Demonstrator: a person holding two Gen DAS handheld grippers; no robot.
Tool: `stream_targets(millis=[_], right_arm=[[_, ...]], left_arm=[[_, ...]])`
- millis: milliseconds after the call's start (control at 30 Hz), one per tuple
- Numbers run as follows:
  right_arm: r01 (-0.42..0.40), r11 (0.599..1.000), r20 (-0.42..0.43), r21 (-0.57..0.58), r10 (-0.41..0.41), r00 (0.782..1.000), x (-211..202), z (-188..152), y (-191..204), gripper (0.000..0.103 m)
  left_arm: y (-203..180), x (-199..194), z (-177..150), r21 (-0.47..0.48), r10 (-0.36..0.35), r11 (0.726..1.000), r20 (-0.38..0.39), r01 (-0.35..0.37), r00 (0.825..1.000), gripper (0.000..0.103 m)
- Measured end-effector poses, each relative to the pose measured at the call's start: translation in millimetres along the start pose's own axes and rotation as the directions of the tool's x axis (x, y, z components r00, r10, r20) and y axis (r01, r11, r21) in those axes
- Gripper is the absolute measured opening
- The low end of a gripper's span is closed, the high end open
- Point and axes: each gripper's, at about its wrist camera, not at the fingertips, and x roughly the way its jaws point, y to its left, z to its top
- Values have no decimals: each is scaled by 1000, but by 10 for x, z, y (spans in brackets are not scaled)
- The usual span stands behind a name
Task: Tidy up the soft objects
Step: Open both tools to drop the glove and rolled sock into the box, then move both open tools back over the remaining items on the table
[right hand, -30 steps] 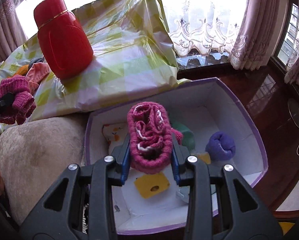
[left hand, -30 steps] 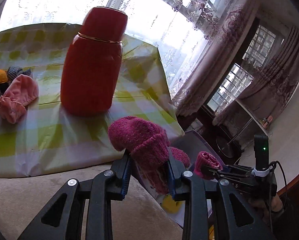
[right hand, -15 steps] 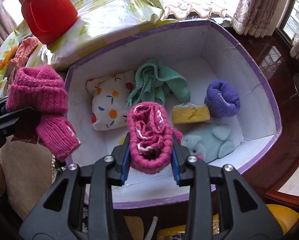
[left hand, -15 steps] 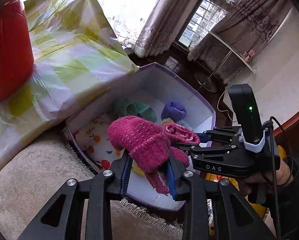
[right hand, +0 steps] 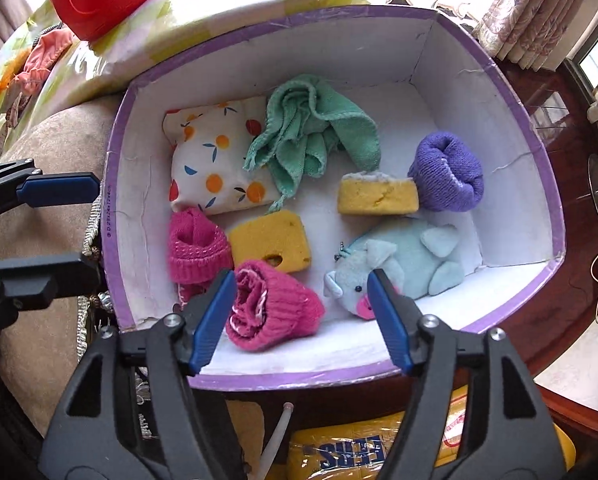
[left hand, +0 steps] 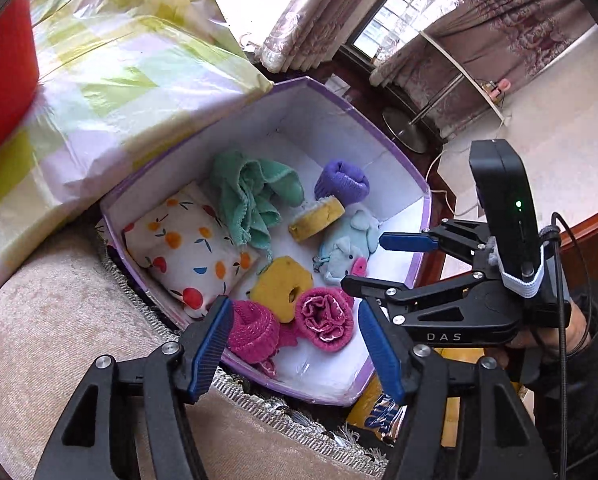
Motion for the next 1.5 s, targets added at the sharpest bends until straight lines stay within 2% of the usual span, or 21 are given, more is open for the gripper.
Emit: stream_targets(millis=[167, 267, 300, 433, 533, 733, 867, 1067, 1167, 1267, 1367, 1500], right_arm=[[28, 1000, 28, 10, -28, 999, -15, 112, -26, 76], [99, 995, 15, -21, -99, 995, 80, 137, 12, 76], [96, 995, 21, -17, -96, 995, 82, 152, 18, 76], [-7, 1000, 43, 16, 6, 999, 175, 297, 98, 78], [22, 999, -32, -41, -23, 999, 434, 425, 305, 79], [11, 979, -154, -202, -43, 987, 875, 613, 681, 79], [16, 938, -276, -347, -119, 954, 1104, 520, 822, 79], [3, 904, -331, -427, -159, 930, 1124, 402, 839, 80], [10, 926, -294, -378, -130, 947, 991, 437, 767, 80], [11, 947, -217, -322, -85, 973, 692, 481, 658, 80], [24, 963, -133, -268, -62, 989, 388, 477, 576, 80], [23, 976, -43, -215, -33, 999, 40, 446, 486, 80]], left_arm=[[173, -174, 18, -82, 31, 996, 86, -24, 996, 65], [319, -258, 8, -147, 58, 988, 134, -38, 989, 65], [372, -296, -2, -172, 68, 984, 153, -41, 986, 65], [552, -444, -49, -256, 123, 964, 216, -65, 969, 65], [641, -503, -87, -289, 141, 955, 237, -68, 961, 66], [726, -544, -124, -320, 131, 947, 267, -41, 955, 66], [764, -571, -148, -323, 114, 946, 276, -19, 955, 66], [782, -589, -169, -328, 102, 945, 287, -3, 953, 65], [822, -658, -220, -343, 116, 939, 303, -6, 946, 66], [907, -769, -279, -374, 147, 927, 332, -13, 932, 66], [1015, -928, -374, -408, 201, 912, 366, -37, 909, 66], [1197, -1171, -565, -460, 270, 886, 407, -59, 873, 66]])
